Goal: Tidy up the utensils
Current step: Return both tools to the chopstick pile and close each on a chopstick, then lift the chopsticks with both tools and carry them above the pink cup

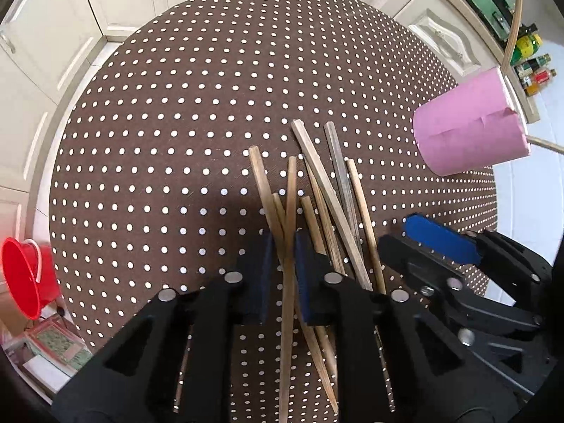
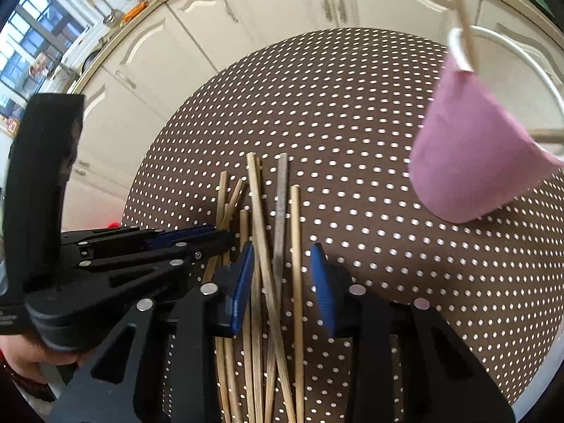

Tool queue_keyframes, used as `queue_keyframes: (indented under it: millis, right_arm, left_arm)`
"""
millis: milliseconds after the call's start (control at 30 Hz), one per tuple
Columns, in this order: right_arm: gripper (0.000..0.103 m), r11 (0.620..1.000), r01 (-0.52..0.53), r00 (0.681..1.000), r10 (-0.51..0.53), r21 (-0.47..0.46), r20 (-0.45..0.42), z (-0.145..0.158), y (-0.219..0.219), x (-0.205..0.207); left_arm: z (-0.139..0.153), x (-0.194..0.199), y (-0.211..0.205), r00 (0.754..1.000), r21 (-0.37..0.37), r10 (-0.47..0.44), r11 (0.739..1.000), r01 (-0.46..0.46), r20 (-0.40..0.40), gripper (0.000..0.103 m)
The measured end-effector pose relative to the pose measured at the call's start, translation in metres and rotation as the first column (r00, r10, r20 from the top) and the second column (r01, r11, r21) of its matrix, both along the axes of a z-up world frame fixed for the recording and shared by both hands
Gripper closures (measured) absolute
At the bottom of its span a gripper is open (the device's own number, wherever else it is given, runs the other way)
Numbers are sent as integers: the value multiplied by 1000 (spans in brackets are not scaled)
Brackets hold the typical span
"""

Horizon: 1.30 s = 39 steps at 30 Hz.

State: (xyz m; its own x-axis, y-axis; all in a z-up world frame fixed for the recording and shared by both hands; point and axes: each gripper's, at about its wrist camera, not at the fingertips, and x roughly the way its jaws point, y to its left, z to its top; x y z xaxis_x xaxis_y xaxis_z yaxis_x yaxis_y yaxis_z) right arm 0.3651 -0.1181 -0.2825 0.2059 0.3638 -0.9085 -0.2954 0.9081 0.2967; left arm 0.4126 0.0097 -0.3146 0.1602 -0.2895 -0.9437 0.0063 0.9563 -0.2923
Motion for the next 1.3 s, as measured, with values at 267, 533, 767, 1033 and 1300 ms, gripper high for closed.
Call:
queue_keyframes:
  millis: [267, 533, 767, 1033, 1300]
  right_arm:
    - [88, 990, -103, 995, 104, -94, 4, -6, 31, 6]
    - [99, 972, -183, 983, 186, -148, 4, -12, 58, 9]
    - [99, 983, -162, 986, 164, -85, 15, 1, 52, 12]
    - [99, 994, -95, 994, 91, 61, 66, 47, 11, 13]
    - [99, 988, -98, 983, 77, 123, 167, 97, -20, -6]
  left_arm:
    - [11, -10, 20, 999, -57, 34, 998, -33, 14, 97]
    - [25, -21, 38, 997, -60, 67, 996, -64, 46, 97]
    - [44, -23, 38, 993, -65, 81, 995, -75, 85, 97]
    - [88, -29, 28, 982, -65, 77, 996, -67, 172, 97]
    - [132, -32, 7, 961, -68, 77, 996, -61, 266, 97]
